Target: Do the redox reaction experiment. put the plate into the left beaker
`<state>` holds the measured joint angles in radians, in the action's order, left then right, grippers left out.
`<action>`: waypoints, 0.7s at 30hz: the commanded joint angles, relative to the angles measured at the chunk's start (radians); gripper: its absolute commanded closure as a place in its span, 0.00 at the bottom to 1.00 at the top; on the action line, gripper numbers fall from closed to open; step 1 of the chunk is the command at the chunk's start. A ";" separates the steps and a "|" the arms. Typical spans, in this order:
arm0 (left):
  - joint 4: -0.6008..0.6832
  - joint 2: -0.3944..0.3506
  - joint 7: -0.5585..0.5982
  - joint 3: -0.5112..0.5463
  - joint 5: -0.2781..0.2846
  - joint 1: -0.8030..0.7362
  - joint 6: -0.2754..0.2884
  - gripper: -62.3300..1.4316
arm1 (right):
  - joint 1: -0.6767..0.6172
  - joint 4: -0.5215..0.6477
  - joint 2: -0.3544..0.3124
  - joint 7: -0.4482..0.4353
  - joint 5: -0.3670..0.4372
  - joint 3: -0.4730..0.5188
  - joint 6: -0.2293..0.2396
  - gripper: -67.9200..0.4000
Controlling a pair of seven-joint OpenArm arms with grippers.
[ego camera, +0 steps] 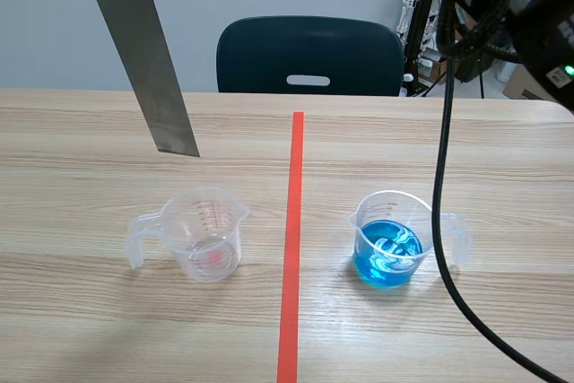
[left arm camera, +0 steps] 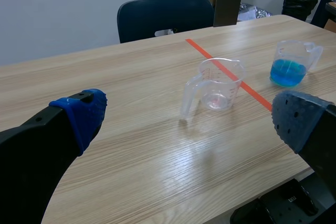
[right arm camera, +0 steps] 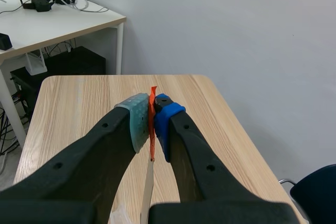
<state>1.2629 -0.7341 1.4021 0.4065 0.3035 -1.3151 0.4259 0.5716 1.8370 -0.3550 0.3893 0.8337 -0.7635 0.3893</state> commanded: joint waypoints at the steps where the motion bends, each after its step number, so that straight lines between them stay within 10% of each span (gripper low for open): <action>1: 0.011 0.005 0.011 0.010 0.006 -0.002 0.002 0.00 | 0.021 -0.005 0.003 -0.025 0.003 -0.002 0.003 0.99; 21: 0.011 0.005 0.011 0.010 0.006 -0.002 0.002 0.00 | 0.021 -0.068 -0.025 -0.113 -0.021 -0.067 0.030 0.99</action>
<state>1.2629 -0.7345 1.3987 0.4065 0.3035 -1.3151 0.4259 0.5701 1.7706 -0.3775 0.2928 0.8074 -0.8276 0.4252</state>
